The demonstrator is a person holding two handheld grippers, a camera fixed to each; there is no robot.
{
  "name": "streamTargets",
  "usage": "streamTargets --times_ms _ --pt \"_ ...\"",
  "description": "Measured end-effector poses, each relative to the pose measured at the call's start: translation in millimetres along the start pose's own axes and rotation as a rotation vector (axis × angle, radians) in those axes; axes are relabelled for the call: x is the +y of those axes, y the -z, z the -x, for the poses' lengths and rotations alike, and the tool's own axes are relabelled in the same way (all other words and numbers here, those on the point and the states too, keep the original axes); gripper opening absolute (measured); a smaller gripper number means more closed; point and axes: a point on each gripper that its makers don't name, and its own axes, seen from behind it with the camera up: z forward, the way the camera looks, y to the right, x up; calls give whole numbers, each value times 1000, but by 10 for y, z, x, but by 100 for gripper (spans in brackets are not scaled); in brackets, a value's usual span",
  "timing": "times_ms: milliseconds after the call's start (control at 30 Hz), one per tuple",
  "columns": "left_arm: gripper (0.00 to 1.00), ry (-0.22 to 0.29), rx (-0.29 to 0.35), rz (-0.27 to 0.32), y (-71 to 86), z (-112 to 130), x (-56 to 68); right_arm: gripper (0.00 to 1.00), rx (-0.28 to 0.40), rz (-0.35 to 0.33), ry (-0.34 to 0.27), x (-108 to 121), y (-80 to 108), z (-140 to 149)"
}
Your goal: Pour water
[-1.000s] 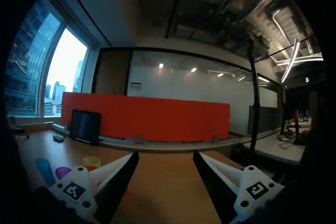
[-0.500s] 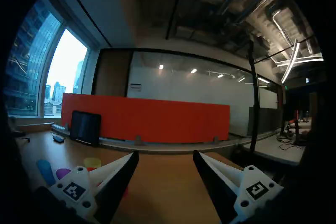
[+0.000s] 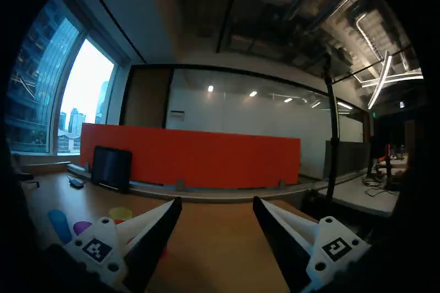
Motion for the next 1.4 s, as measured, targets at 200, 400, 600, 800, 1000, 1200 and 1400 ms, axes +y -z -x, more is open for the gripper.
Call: streamTargets --times_ms 200,400,600,800,1000,1200,1400 --pt "92 -1 -1 4 -5 9 14 100 -2 -5 -3 1 -26 13" --pt "96 -1 -2 8 -8 7 17 100 0 -24 2 -44 -46 17" --pt "98 -1 -2 8 -10 8 12 100 -1 -55 8 -137 -78 88" --pt "98 -1 -2 8 -11 8 4 100 -2 -77 -4 -228 -106 211" --pt "98 -1 -2 8 -8 8 7 100 -16 -104 -39 -318 -113 414" --pt "98 -1 -2 8 -7 9 3 100 -32 -110 -58 -332 -132 626" --pt "98 -1 -2 8 -8 10 -2 100 -34 -98 -84 -314 -133 777"
